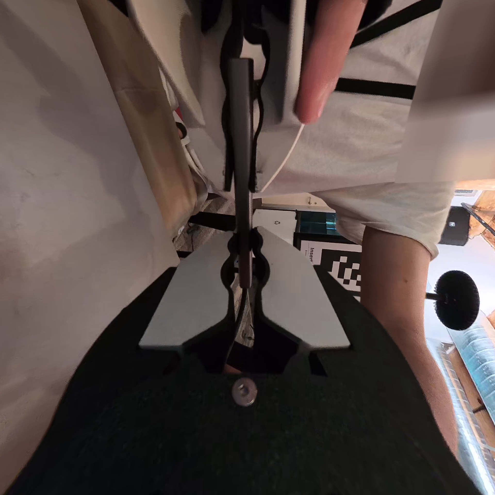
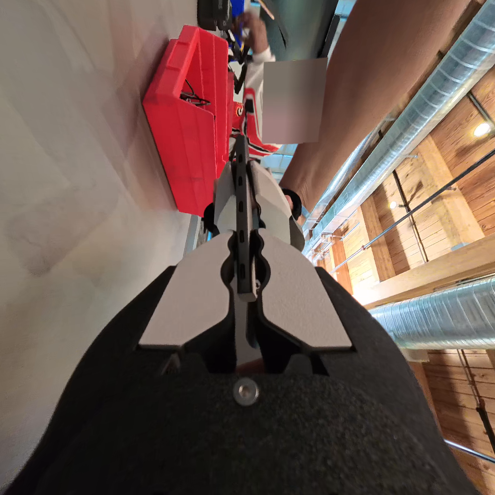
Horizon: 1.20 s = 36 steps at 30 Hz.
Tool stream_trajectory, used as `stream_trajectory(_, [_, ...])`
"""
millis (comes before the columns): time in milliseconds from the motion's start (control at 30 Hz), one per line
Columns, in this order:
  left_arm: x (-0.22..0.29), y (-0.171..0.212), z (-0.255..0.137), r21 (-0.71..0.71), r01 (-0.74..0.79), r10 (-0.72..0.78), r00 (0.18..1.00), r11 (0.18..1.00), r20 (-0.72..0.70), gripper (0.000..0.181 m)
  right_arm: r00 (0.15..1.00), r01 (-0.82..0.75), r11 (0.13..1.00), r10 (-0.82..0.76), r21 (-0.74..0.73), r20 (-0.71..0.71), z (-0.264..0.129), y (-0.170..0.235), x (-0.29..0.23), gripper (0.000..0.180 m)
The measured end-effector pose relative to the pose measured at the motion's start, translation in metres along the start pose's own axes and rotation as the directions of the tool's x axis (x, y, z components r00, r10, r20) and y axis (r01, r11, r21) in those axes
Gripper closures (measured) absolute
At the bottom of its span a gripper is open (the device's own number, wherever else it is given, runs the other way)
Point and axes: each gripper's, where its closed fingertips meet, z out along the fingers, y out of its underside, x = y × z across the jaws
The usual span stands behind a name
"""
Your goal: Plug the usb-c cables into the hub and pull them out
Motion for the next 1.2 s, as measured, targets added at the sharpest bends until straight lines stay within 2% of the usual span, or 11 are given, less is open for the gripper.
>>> stream_trajectory(233, [-0.012,0.002,-0.013,0.026,-0.014,0.012,0.997,1.000,0.079,0.167,0.993,-0.093,0.996,0.093,-0.007,0.066,0.003,-0.002,-0.008,0.171])
stream_trajectory(400, [-0.014,-0.020,-0.075,0.317,-0.153,0.037,0.939,0.936,0.342,0.168,0.942,-0.325,0.938,0.333,-0.123,0.047,0.008,0.025,-0.023,0.170])
stream_trajectory(500, [0.014,-0.032,-0.130,0.498,-0.428,0.043,0.788,0.754,0.614,0.161,0.907,-0.411,0.888,0.422,-0.205,0.008,0.017,0.043,-0.033,0.170])
stream_trajectory(633, [0.064,-0.005,-0.163,0.516,-0.744,-0.249,0.452,0.424,0.857,0.158,0.857,-0.507,0.815,0.511,-0.281,-0.064,0.035,0.060,-0.043,0.170])
stream_trajectory(733, [0.081,0.046,-0.136,0.504,-0.849,-0.555,0.343,0.162,0.758,0.156,0.808,-0.578,0.749,0.579,-0.323,-0.105,0.055,0.075,-0.054,0.170])
stream_trajectory(800, [0.062,0.080,-0.103,0.510,-0.859,-0.724,0.319,0.052,0.612,0.157,0.781,-0.612,0.718,0.614,-0.332,-0.113,0.073,0.085,-0.064,0.170])
stream_trajectory(867, [0.025,0.105,-0.060,0.543,-0.840,-0.838,0.300,-0.005,0.457,0.158,0.765,-0.630,0.705,0.634,-0.325,-0.110,0.091,0.094,-0.073,0.170])
stream_trajectory(1033, [-0.058,0.129,0.027,0.620,-0.785,-0.945,0.188,0.021,0.269,0.161,0.768,-0.629,0.709,0.631,-0.320,-0.112,0.121,0.114,-0.099,0.170])
stream_trajectory(1100, [-0.073,0.138,0.041,0.647,-0.759,-0.961,0.115,0.078,0.251,0.161,0.831,-0.551,0.777,0.546,-0.304,-0.110,0.122,0.112,-0.098,0.170])
stream_trajectory(1133, [-0.070,0.140,0.043,0.657,-0.747,-0.960,0.101,0.101,0.262,0.160,0.819,-0.566,0.773,0.566,-0.287,-0.092,0.123,0.107,-0.099,0.170])
stream_trajectory(1200, [-0.062,0.141,0.036,0.599,-0.796,-0.954,0.106,0.088,0.281,0.159,0.824,-0.555,0.778,0.562,-0.293,-0.069,0.122,0.104,-0.103,0.170])
